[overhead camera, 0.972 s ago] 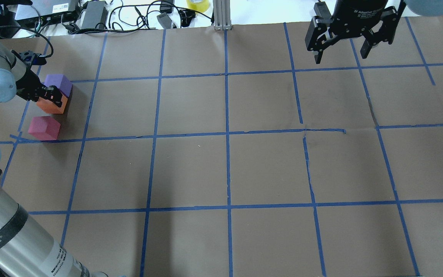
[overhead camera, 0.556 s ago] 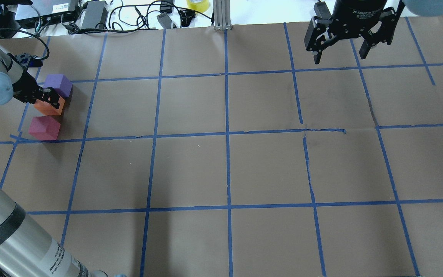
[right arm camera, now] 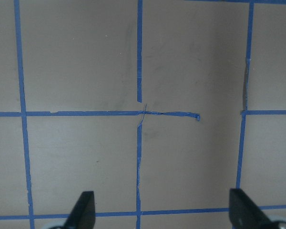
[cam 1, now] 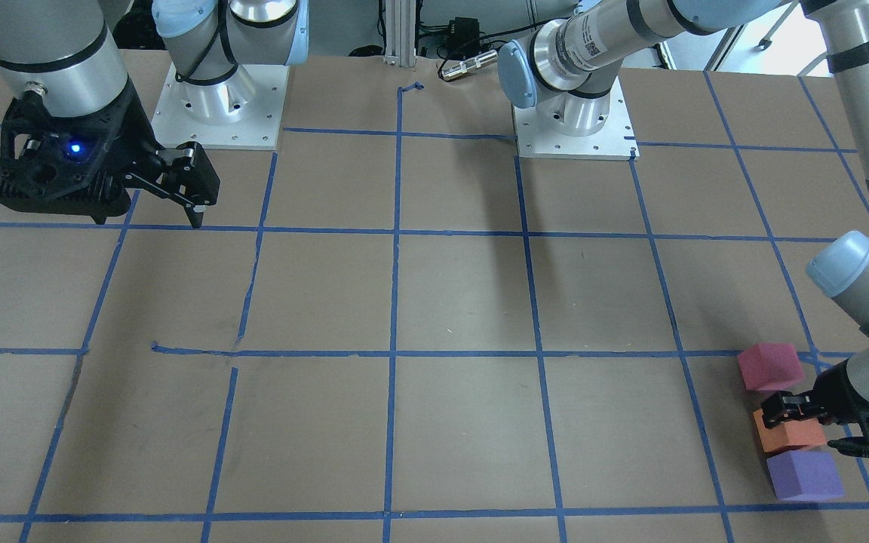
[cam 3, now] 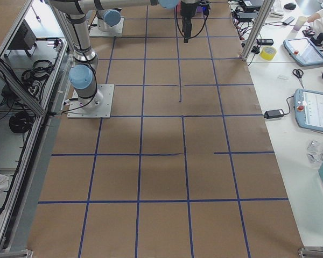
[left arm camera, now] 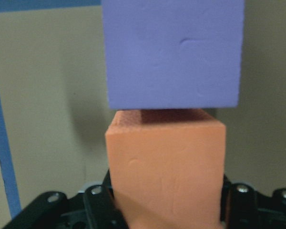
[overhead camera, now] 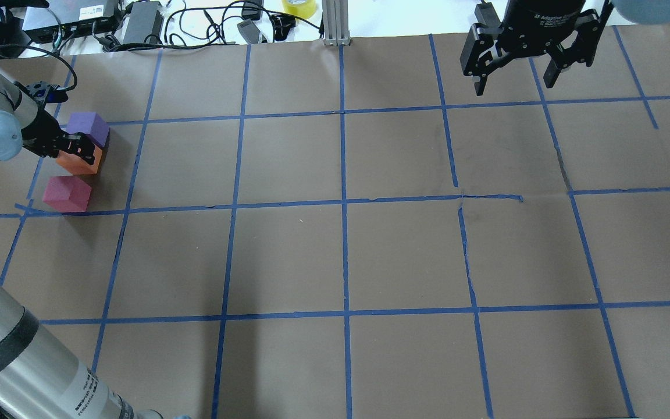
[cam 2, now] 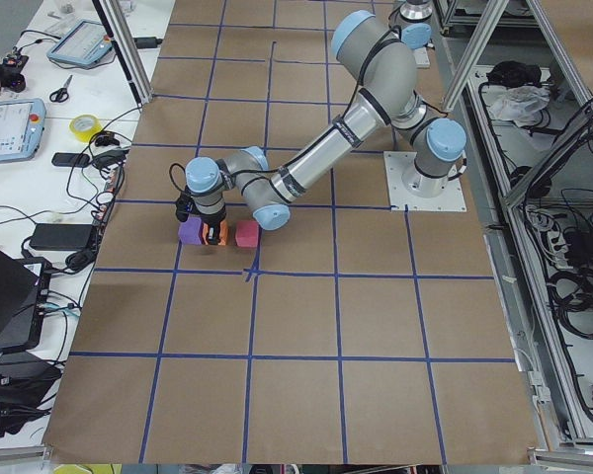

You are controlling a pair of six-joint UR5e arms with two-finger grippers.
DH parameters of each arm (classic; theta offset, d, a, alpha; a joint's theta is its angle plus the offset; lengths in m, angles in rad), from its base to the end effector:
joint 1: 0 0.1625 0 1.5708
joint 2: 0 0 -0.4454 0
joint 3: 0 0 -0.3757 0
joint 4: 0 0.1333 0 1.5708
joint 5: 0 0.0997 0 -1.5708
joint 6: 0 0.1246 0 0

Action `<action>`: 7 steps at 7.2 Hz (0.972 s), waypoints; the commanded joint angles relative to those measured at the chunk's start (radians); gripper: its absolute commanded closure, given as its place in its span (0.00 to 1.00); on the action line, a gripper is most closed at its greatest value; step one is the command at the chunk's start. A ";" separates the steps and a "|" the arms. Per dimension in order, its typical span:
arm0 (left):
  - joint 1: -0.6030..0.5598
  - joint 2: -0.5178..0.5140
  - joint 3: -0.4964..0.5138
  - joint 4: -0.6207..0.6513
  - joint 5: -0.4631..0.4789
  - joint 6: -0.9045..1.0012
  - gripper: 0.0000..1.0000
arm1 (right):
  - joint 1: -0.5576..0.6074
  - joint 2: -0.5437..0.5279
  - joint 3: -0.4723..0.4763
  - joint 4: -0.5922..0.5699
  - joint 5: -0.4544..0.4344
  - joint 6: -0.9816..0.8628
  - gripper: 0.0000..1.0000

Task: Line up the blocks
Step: 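Set the orange cube between the purple and pink cubes, adjusting position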

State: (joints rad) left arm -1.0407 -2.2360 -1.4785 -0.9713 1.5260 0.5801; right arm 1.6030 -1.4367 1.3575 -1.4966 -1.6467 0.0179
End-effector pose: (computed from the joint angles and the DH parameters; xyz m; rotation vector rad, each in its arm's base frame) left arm 0.2309 -0.6686 0.1875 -0.0788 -3.1157 0.0720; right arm 0.1410 -0.5301 0.5099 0.0216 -3.0657 0.0106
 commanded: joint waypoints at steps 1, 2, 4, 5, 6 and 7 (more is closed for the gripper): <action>0.004 -0.007 -0.002 0.019 0.006 0.001 0.01 | 0.000 -0.002 0.000 -0.001 0.002 0.001 0.00; 0.002 -0.008 -0.003 0.017 0.003 0.000 0.00 | 0.000 -0.002 0.000 -0.001 0.004 0.001 0.00; -0.001 -0.002 -0.006 0.013 -0.001 -0.020 0.00 | 0.000 -0.002 0.000 0.004 -0.007 0.001 0.00; -0.007 0.018 -0.006 -0.001 0.003 -0.046 0.00 | 0.000 0.001 0.002 0.002 -0.007 0.001 0.00; -0.015 0.047 0.003 -0.057 0.008 -0.046 0.00 | 0.000 0.004 0.002 0.006 -0.007 0.001 0.00; -0.016 0.079 0.003 -0.085 0.006 -0.046 0.00 | 0.000 0.001 0.003 0.016 -0.007 0.002 0.00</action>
State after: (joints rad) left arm -1.0523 -2.1933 -1.4788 -1.0155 1.5316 0.5373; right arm 1.6030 -1.4350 1.3593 -1.4898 -1.6534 0.0188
